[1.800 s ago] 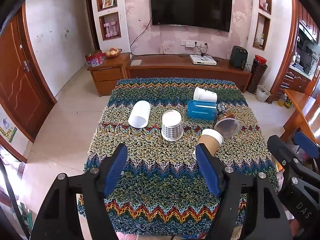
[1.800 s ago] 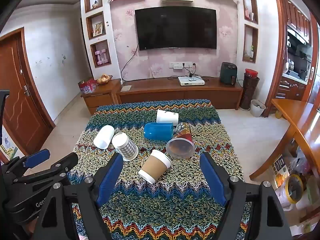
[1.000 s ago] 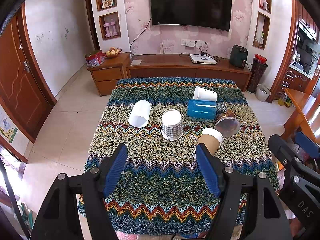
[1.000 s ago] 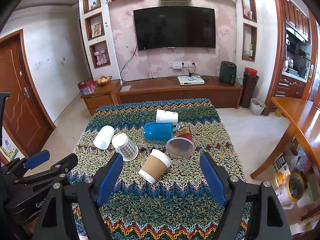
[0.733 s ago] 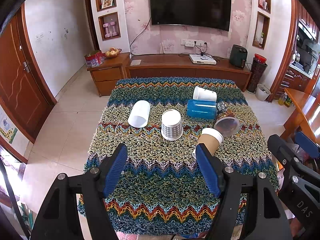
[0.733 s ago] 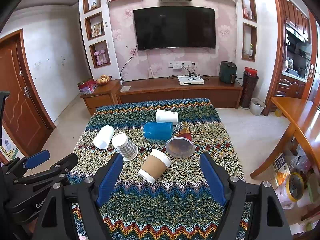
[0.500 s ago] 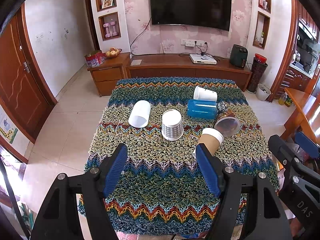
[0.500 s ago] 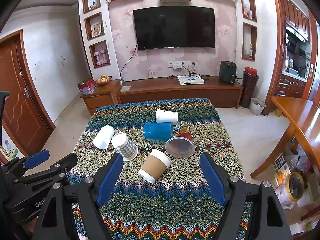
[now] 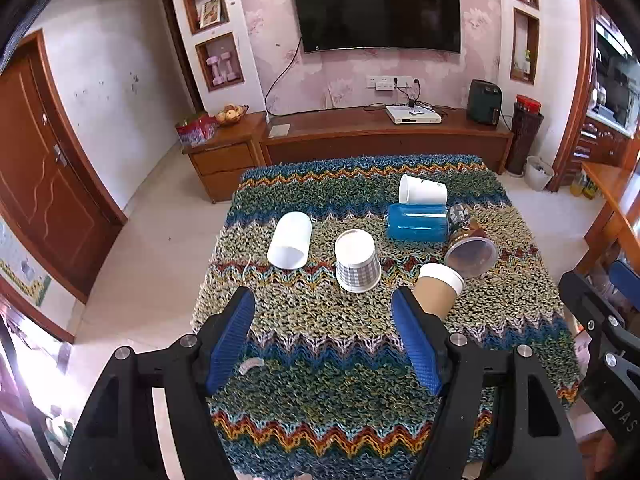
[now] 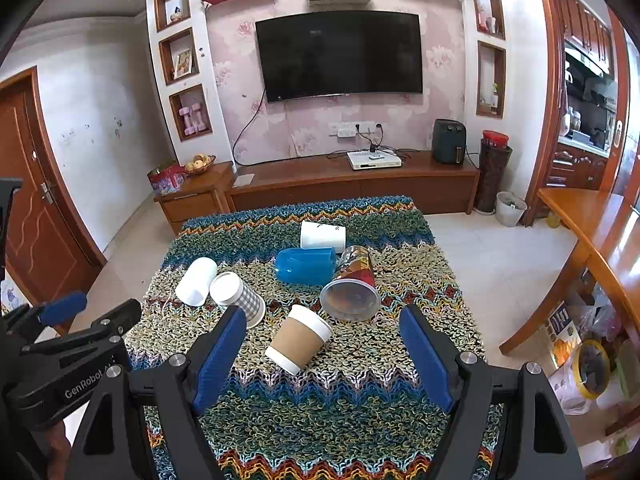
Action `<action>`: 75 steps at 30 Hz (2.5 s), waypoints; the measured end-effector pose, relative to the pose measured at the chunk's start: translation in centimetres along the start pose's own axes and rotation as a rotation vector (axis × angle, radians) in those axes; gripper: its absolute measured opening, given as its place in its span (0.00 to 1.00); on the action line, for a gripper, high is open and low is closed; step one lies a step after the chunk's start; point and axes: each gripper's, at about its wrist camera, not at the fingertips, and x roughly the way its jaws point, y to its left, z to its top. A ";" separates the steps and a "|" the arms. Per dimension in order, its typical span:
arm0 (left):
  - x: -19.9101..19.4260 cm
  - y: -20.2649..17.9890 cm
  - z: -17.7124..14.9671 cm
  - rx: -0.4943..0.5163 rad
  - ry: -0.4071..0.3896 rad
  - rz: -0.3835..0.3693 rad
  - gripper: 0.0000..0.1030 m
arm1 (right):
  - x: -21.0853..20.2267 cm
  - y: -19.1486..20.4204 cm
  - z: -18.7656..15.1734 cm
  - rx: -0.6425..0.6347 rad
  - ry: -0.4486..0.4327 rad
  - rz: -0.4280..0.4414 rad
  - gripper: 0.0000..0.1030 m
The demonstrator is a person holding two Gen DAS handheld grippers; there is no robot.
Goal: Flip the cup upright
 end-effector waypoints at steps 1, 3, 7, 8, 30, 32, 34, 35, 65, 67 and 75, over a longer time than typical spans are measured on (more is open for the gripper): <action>0.1 -0.1 0.2 0.013 -0.001 0.005 0.72 | 0.2 -0.1 0.0 0.001 0.002 0.000 0.77; 0.4 -0.5 0.6 0.036 0.000 0.014 0.72 | 0.6 -0.3 0.2 0.001 0.006 -0.002 0.77; 1.2 -1.2 1.3 0.073 0.012 0.014 0.72 | 1.7 -0.8 0.4 0.006 0.020 0.000 0.77; 1.4 -1.3 1.4 0.079 0.019 0.008 0.72 | 2.0 -1.0 0.4 0.006 0.024 0.001 0.77; 11.3 -3.5 6.4 0.358 0.224 0.036 0.72 | 10.5 -1.9 0.9 0.014 0.135 -0.005 0.77; 12.6 -4.1 7.0 0.392 0.253 0.031 0.72 | 11.1 -2.1 0.6 0.015 0.148 -0.003 0.77; 14.3 -5.1 7.5 0.433 0.282 0.020 0.72 | 11.6 -2.1 0.3 0.015 0.160 -0.004 0.77; 14.9 -5.5 7.7 0.447 0.294 0.022 0.72 | 11.9 -2.1 0.2 0.016 0.168 -0.004 0.77; 24.5 -5.4 4.5 0.531 0.720 -0.125 0.72 | 14.2 -2.1 -0.5 0.025 0.204 0.003 0.77; 24.4 -5.2 3.4 0.532 0.738 -0.121 0.72 | 14.1 -2.0 -0.5 0.023 0.203 0.004 0.77; 24.3 -3.5 1.9 0.428 0.726 -0.137 0.72 | 13.5 -1.5 -0.5 0.009 0.200 0.003 0.77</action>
